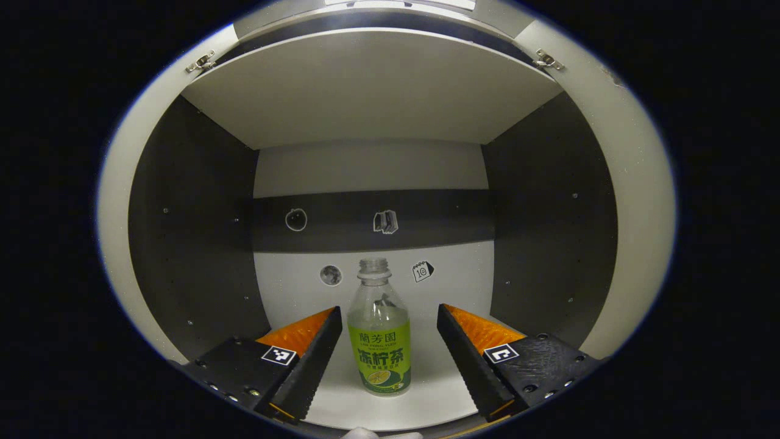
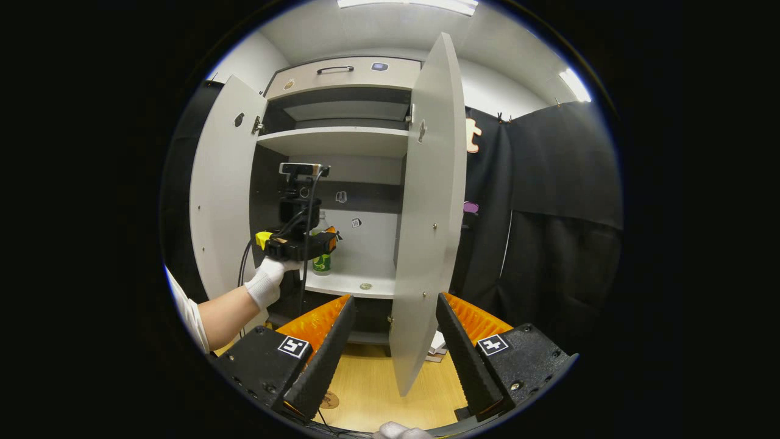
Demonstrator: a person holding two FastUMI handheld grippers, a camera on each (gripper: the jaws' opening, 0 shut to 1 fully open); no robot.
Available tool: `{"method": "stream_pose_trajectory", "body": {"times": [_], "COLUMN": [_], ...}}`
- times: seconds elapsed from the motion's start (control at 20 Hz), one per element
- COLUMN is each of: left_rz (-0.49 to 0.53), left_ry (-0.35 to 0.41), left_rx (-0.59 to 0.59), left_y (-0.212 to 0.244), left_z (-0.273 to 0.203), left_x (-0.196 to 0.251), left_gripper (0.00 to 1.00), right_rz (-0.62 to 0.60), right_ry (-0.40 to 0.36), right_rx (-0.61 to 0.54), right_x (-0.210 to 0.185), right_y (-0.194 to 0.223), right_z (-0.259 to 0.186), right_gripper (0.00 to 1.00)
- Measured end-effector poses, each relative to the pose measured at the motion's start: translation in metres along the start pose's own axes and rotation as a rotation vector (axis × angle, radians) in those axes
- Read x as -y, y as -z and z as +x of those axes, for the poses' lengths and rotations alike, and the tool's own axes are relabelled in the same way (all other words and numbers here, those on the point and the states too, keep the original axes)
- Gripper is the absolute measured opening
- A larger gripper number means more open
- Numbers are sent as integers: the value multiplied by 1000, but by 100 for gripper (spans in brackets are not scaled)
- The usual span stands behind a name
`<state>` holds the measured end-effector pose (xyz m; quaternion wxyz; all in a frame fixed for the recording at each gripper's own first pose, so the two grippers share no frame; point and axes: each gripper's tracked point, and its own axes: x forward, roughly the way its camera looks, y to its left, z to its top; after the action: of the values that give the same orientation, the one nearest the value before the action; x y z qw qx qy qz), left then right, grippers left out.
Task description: Grasp the bottle in the cabinet with the left hand and place it on the coaster, then close the right door with the right hand and the left door with the left hand.
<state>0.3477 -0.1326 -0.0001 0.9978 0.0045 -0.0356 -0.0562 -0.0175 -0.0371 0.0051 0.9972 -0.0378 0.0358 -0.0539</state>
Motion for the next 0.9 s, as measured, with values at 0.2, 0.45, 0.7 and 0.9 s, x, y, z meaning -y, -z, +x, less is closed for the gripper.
{"method": "stream_pose_trajectory", "body": {"times": [0.2,0.45,0.7,0.9], "left_rz": [-24,-15,-26,-16], "left_ry": [-35,-48,-16,6], "left_rx": [-33,-51,-37,11], "left_y": [16,27,13,-13], "left_z": [19,32,15,-32], "left_x": [-7,-9,-4,0], "left_gripper": [96,82,73,73], "right_rz": [1,-7,-2,16], "right_ry": [6,-3,-6,-18], "right_rx": [-3,-17,2,13], "right_x": [5,5,8,10], "right_y": [1,5,2,5], "right_z": [4,3,-5,-13], "right_gripper": [83,83,83,83]}}
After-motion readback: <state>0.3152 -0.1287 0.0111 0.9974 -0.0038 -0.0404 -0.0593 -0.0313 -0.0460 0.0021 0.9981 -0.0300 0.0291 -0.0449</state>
